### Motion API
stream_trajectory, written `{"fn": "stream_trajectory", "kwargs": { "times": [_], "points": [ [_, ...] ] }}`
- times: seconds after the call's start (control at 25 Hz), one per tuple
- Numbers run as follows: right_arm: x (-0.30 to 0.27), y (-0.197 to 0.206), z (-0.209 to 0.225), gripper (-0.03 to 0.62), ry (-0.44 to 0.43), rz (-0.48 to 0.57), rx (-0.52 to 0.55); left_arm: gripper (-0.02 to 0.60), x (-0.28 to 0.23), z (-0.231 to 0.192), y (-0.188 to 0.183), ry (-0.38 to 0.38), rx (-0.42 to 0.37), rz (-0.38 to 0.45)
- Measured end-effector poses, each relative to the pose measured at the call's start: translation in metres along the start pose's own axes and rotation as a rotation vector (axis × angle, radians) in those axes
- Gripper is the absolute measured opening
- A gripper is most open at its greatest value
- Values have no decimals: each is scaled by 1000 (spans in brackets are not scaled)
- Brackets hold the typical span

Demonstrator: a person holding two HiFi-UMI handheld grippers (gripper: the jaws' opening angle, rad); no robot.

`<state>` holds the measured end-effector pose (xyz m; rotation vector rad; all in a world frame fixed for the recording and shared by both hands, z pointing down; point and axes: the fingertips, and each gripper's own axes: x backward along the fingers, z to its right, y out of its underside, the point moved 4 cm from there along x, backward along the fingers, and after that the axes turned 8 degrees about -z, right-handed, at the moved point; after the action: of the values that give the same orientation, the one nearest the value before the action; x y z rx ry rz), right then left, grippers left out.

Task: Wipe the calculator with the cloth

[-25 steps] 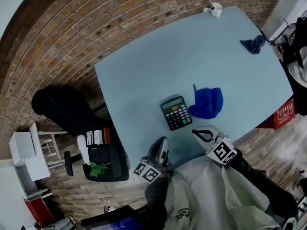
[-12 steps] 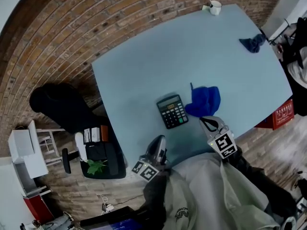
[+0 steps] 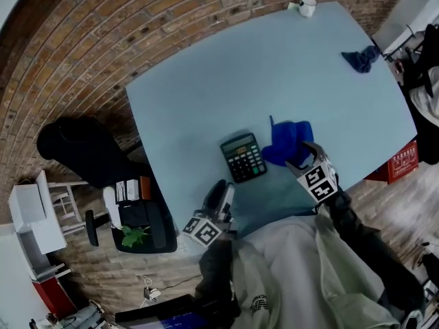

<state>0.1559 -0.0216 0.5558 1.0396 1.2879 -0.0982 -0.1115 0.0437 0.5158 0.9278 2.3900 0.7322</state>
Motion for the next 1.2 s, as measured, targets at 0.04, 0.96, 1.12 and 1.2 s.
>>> {"fn": "stream_trajectory", "kwargs": {
  "times": [0.04, 0.96, 1.12, 1.2],
  "points": [
    [-9, 1, -5, 310, -8, -36, 36, 171, -4, -5, -1, -6, 0, -12],
    [-49, -104, -155, 112, -371, 55, 450, 301, -56, -60, -47, -39, 120, 77],
    [-47, -97, -90, 112, -222, 59, 275, 276, -57, -61, -48, -28, 110, 65],
    [-53, -99, -56, 112, -155, 48, 190, 265, -56, -62, -47, -28, 104, 64]
  ]
}}
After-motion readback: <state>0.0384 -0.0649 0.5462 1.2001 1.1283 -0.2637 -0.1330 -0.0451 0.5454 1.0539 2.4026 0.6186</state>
